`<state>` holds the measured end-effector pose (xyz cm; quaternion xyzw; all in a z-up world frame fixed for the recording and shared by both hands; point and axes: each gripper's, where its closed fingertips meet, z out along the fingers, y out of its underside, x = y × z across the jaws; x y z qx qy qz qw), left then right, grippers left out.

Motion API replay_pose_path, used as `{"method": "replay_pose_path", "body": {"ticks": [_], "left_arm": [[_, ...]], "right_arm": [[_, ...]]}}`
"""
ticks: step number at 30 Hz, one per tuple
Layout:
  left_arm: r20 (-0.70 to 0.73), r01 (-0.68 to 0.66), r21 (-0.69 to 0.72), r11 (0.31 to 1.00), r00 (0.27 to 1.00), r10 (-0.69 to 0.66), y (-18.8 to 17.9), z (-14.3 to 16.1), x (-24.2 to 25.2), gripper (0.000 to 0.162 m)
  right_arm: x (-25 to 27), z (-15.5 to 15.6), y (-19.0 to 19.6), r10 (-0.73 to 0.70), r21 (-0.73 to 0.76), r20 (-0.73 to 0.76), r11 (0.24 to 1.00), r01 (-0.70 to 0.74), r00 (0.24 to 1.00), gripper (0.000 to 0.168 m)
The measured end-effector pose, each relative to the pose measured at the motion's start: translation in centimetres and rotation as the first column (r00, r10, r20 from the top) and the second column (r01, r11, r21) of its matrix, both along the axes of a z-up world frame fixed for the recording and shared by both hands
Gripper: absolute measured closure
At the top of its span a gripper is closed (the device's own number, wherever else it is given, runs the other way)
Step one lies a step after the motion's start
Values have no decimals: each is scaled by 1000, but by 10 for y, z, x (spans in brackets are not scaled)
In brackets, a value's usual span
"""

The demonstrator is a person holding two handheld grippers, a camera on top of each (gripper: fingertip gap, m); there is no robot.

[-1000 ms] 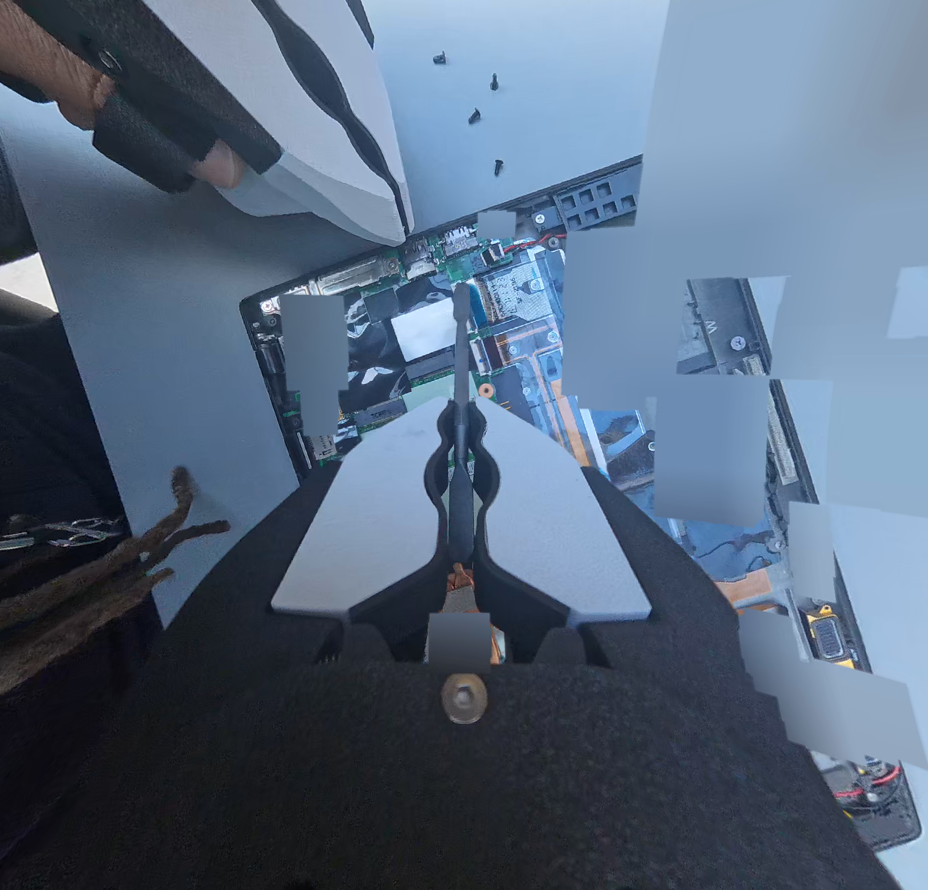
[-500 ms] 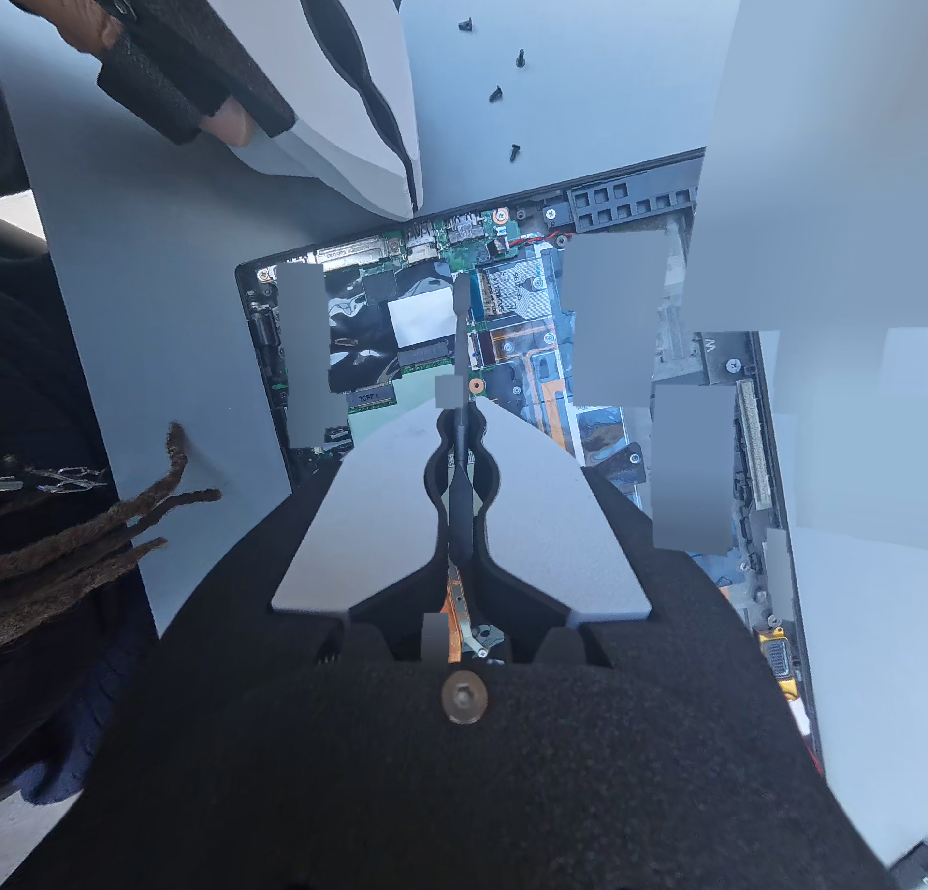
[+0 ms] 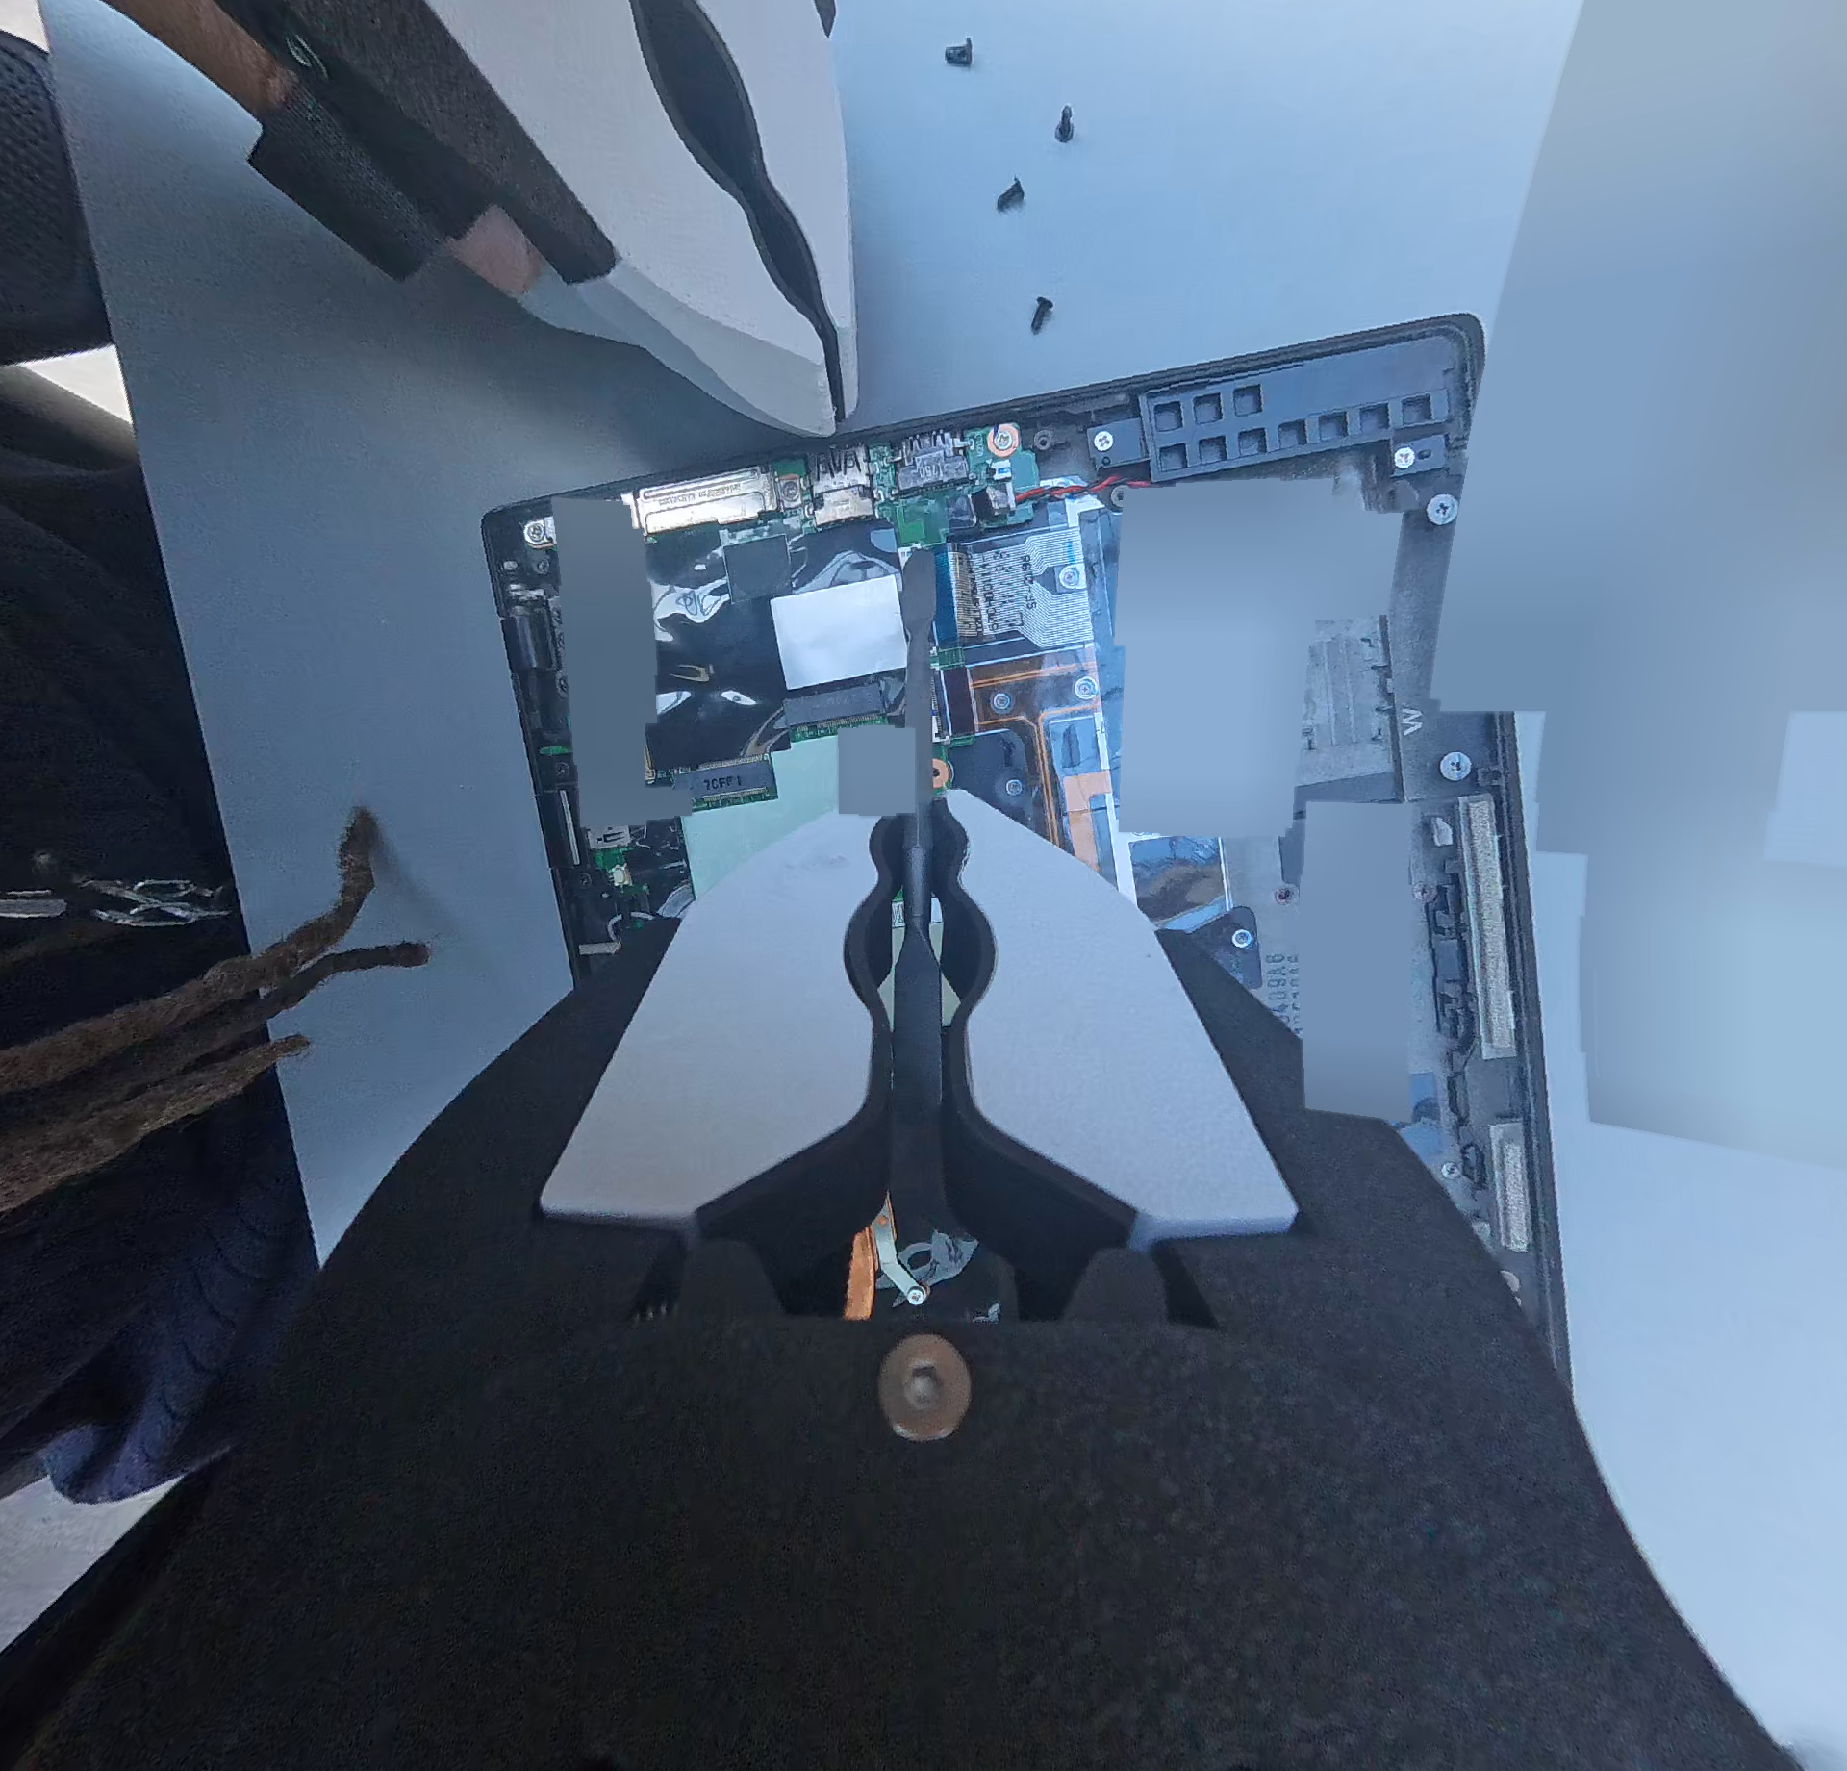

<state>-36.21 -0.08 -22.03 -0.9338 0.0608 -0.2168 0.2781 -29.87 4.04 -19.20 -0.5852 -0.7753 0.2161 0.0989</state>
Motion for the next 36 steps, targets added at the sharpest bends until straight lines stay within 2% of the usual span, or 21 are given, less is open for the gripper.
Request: {"method": "replay_pose_path", "body": {"ticks": [13, 17, 26, 33, 36], "left_arm": [[-22, -4, -4, 1000, 1000, 4, 0, -1, 0, 162], [34, -25, -5, 1000, 999, 25, 0, 2, 1, 162], [-11, -41, 14, 999, 999, 41, -6, 15, 3, 162], [6, -111, 72, 991, 994, 111, -9, 29, 8, 162], [27, -132, 93, 987, 991, 130, -11, 35, 15, 162]], "right_arm": [[0, -1, 0, -11, -8, -24, 1000, 11, 1000, 165], [3, 0, -3, -48, -9, -59, 999, 47, 997, 165], [25, 6, -10, -216, -81, -155, 975, 205, 964, 165], [33, 10, -24, -411, -207, -266, 908, 365, 872, 165], [31, 6, -22, -450, -159, -291, 893, 421, 844, 165]]}}
